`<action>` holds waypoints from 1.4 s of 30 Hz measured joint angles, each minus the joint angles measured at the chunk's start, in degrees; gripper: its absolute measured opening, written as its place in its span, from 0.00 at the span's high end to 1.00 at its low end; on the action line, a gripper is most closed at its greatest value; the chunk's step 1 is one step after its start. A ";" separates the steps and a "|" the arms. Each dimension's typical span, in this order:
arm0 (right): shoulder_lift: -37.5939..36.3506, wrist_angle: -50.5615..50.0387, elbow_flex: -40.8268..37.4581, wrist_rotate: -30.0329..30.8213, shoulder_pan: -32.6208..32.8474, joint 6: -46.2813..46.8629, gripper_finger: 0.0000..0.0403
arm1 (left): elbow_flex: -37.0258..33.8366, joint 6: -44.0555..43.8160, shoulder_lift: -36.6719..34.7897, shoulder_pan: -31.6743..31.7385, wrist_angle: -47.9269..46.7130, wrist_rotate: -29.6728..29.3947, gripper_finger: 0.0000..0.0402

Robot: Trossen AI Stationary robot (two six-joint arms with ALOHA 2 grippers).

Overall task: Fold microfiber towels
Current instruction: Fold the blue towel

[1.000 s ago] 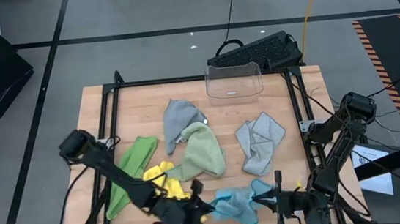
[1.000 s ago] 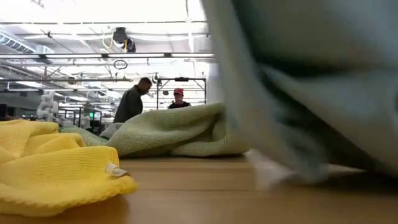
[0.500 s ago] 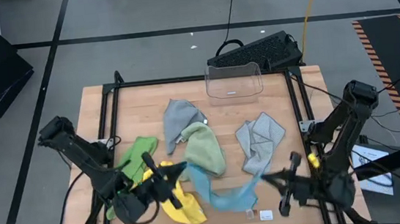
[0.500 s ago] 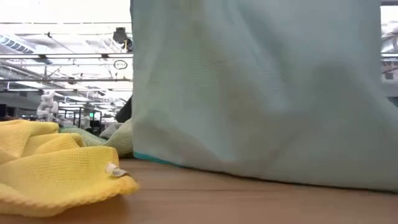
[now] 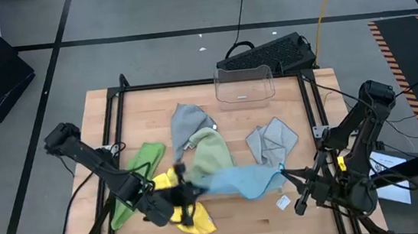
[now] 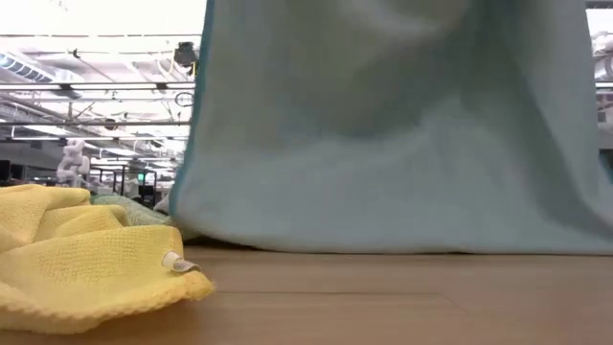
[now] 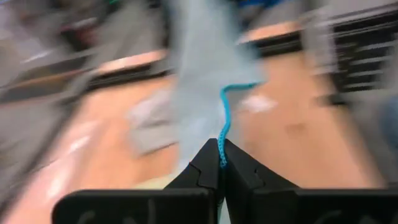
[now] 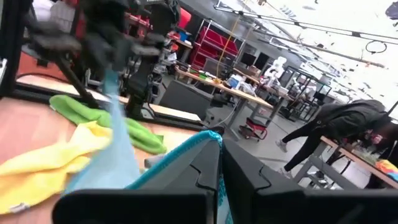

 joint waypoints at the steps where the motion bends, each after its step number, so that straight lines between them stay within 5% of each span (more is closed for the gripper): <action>1: 0.04 0.40 -1.05 0.00 0.17 0.69 0.97 | 0.03 2.44 0.72 -0.47 3.58 3.36 0.98; 5: -0.02 1.66 -5.56 -0.16 0.83 7.54 0.97 | 0.11 9.62 3.56 -2.59 11.38 9.41 0.99; 13: 0.05 2.01 -14.76 -10.80 3.30 27.36 0.97 | 0.07 1.80 7.29 -1.19 -0.78 -2.35 0.99; 17: 0.02 2.06 -17.51 -11.05 3.48 32.87 0.97 | 0.04 -2.61 7.89 1.59 -2.99 -2.62 0.97; 24: 0.02 2.10 -18.09 -12.02 3.62 33.70 0.97 | 0.07 -3.78 9.28 3.73 3.60 13.79 0.95; 31: 0.02 4.43 -18.09 -12.09 3.62 33.68 0.97 | 0.09 -4.73 11.59 2.89 -0.71 16.92 0.95; 42: 0.02 4.23 -18.09 -12.16 3.62 33.24 0.97 | 0.07 -13.54 11.91 1.98 -10.07 14.51 0.63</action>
